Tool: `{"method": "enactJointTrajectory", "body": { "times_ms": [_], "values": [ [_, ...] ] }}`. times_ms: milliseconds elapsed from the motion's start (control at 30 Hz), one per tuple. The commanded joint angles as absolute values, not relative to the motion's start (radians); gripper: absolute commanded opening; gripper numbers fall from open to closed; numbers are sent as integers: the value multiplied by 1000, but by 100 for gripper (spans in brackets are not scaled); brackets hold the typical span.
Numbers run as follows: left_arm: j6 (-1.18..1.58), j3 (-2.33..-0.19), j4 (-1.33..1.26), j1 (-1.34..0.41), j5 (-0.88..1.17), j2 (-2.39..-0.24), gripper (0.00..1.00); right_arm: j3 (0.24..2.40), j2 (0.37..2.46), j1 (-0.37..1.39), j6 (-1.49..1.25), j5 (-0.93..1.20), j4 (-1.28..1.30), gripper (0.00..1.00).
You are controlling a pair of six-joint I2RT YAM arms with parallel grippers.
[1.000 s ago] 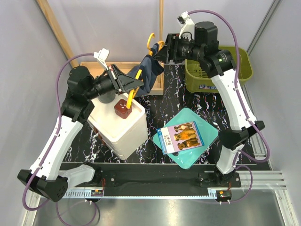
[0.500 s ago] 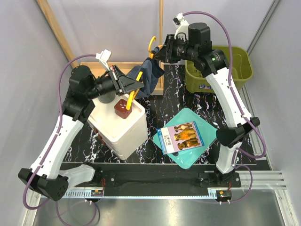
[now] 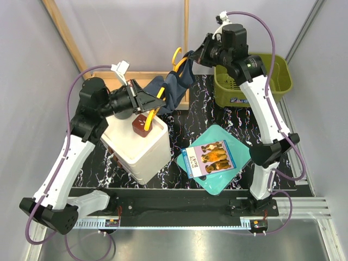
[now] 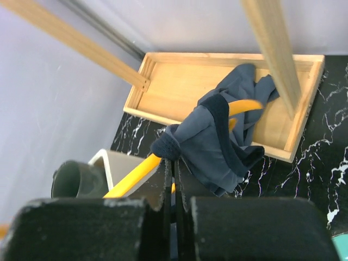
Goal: Remove the tank top from the hanger
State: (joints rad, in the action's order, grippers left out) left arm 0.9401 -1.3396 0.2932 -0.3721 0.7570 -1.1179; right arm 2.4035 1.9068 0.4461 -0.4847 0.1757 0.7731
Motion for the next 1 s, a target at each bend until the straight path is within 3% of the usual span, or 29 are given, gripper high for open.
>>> {"method": "enactJointTrajectory", "body": {
  "times_ms": [0,533,967],
  "values": [
    [916,-1368,221,-374,810,-1068,0,2454,1956,371,-587,204,752,0],
    [999,-1347,46,-344,882,-1035,0,2468,2033,295,-618,330,818,0],
    [1008,-1390,44,-336,628,-1057,0,2480,2111,316,-663,534,816,1]
  ]
}}
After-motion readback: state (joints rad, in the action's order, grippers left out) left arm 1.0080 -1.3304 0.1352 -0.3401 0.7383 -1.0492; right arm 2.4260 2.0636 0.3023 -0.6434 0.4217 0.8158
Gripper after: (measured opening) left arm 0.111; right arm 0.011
